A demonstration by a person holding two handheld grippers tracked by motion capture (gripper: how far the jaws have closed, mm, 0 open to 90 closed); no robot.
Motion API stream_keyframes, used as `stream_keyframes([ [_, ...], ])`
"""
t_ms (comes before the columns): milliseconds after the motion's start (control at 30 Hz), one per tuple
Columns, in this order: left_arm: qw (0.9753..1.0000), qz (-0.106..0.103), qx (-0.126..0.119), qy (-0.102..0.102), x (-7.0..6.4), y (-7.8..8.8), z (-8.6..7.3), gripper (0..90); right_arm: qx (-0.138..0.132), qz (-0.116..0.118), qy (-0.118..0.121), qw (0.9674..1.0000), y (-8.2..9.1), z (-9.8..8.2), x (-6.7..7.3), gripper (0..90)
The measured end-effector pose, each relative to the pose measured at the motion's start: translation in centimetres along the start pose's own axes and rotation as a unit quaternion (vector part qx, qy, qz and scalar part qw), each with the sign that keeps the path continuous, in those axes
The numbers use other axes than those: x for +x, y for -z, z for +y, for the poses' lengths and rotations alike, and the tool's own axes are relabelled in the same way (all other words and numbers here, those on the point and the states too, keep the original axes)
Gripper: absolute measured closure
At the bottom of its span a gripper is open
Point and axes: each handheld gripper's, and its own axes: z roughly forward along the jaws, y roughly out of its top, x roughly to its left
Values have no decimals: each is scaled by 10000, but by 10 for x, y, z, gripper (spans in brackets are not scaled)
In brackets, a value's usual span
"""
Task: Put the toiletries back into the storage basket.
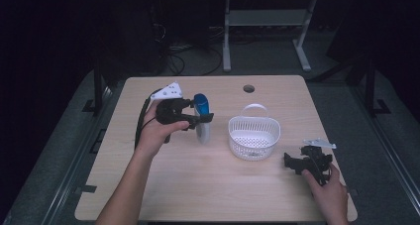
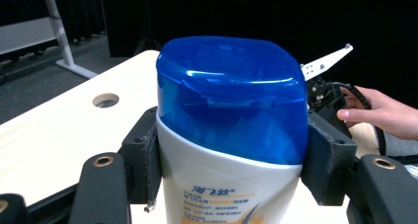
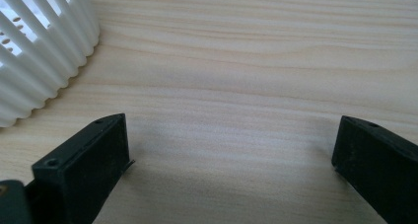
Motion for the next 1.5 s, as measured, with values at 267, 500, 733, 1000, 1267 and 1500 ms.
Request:
stream_keyframes([
  [267, 10000, -69, -33, -11, -2, -7, 6, 358, -1, 1, -3, 10000, 0, 0, 0, 4],
  [500, 9998, -156, -49, -74, -5, -16, 15, 359, 0, 0, -2, 10000, 0, 0, 0, 4],
  [733, 9997, -222, -69, -110, -7, -22, 21, 358, 0, 0, 1, 10000, 0, 0, 0, 4],
  [1000, 9993, -314, -99, -158, -10, -33, 31, 359, -7, -2, -1, 10000, 0, 0, 0, 4],
  [1267, 9989, -403, -128, -196, -13, -43, 39, 359, -5, -1, -3, 10000, 0, 0, 0, 4],
  [1500, 9985, -482, -141, -209, -15, -53, 45, 359, -6, -1, -3, 10000, 0, 0, 0, 4],
])
